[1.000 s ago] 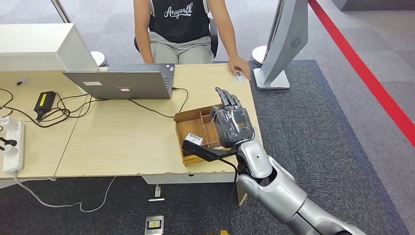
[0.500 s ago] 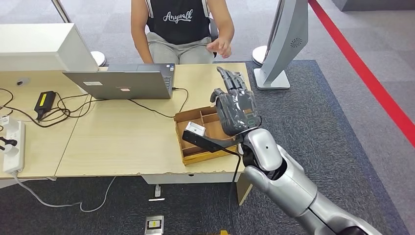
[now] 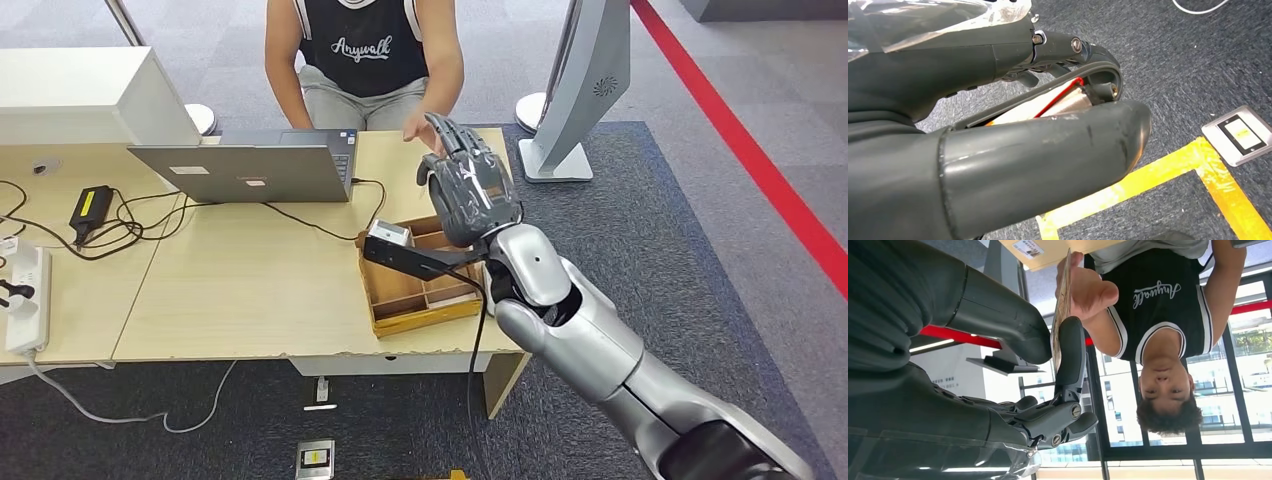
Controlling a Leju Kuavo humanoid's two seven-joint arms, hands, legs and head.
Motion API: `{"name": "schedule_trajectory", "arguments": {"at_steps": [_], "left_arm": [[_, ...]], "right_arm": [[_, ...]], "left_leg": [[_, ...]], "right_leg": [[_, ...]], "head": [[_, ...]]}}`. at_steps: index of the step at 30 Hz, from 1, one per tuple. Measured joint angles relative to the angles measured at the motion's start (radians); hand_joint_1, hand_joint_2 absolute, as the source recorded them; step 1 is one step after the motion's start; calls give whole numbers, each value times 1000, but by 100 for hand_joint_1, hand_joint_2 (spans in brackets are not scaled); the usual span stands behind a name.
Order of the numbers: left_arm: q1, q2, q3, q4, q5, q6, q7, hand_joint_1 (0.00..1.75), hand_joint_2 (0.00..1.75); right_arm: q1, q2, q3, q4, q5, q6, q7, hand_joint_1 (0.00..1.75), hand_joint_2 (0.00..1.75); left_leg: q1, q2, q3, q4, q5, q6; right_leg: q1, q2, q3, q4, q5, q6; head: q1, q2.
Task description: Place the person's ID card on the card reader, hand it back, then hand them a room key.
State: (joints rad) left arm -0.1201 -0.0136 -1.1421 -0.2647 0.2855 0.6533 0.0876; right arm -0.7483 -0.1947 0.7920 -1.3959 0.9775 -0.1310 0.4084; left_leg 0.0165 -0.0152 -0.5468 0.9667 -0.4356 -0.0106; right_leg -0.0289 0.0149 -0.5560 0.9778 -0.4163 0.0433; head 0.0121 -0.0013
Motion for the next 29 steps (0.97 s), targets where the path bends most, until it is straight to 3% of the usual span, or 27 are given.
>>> {"name": "schedule_trajectory", "arguments": {"at_steps": [4, 9, 14, 21, 29], "left_arm": [[-8, 2, 0, -4, -9, -4, 9, 0, 0], [-17, 4, 0, -8, -7, -4, 10, 0, 0], [-18, 6, 0, -9, 2, -4, 4, 0, 0], [-15, 10, 0, -9, 11, -1, -4, 0, 0], [-10, 13, 0, -9, 17, 0, -8, 0, 0]], "right_arm": [[-109, 31, 19, 94, -8, 11, -29, 175, 175], [-278, 109, 58, 291, -14, 23, -70, 175, 175], [-384, 181, 99, 463, -5, 35, -71, 175, 175], [-469, 275, 145, 679, -10, 51, 0, 175, 175], [-491, 330, 175, 808, -26, 54, -2, 175, 175]], "left_leg": [[0, 0, -1, 0, 1, 0], [1, -1, -2, 0, 2, -1], [1, -2, -2, 0, 2, -2], [1, -2, -3, 0, 2, -2], [1, -2, -2, 0, 2, -2]], "right_leg": [[0, 0, -1, 1, 1, -1], [0, -1, -2, 2, 1, -1], [1, -1, -2, 2, 1, -1], [1, -1, -3, 2, 1, -1], [1, -1, -3, 2, 1, -1]], "head": [[0, 0], [-2, 0], [-2, 0], [-2, 0], [-2, 0]]}}
